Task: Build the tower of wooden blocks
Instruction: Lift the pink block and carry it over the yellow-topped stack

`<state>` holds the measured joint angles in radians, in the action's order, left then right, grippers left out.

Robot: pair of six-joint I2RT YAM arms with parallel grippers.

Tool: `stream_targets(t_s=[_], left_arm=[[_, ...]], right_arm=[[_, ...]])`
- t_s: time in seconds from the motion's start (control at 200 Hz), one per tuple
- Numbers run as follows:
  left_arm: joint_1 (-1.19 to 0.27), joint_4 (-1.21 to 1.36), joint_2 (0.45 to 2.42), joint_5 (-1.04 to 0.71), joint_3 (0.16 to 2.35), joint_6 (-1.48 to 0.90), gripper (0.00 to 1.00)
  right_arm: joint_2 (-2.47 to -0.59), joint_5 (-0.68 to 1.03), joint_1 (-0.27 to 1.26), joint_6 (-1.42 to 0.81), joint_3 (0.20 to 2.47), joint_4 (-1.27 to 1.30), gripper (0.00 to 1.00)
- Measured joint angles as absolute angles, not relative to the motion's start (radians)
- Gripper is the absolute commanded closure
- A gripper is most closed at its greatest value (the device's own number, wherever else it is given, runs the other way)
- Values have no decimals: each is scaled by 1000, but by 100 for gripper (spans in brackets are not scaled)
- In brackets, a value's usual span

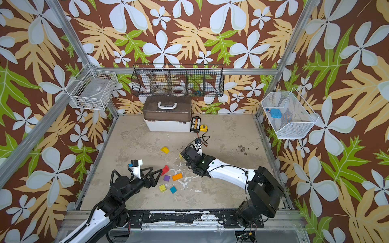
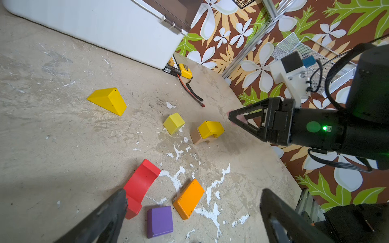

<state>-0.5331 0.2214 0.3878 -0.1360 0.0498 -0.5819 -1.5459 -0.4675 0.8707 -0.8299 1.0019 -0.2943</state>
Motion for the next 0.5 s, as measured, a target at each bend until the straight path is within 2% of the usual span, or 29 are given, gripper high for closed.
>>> stream_targets(t_s=[0.275, 0.5], left_arm=[[-533, 221, 388, -136, 50, -582, 0], [-533, 221, 391, -136, 50, -583, 0]], right_arm=[[-1639, -445, 862, -821, 1061, -308, 62], [-1663, -445, 857, -817, 1068, -311, 56]])
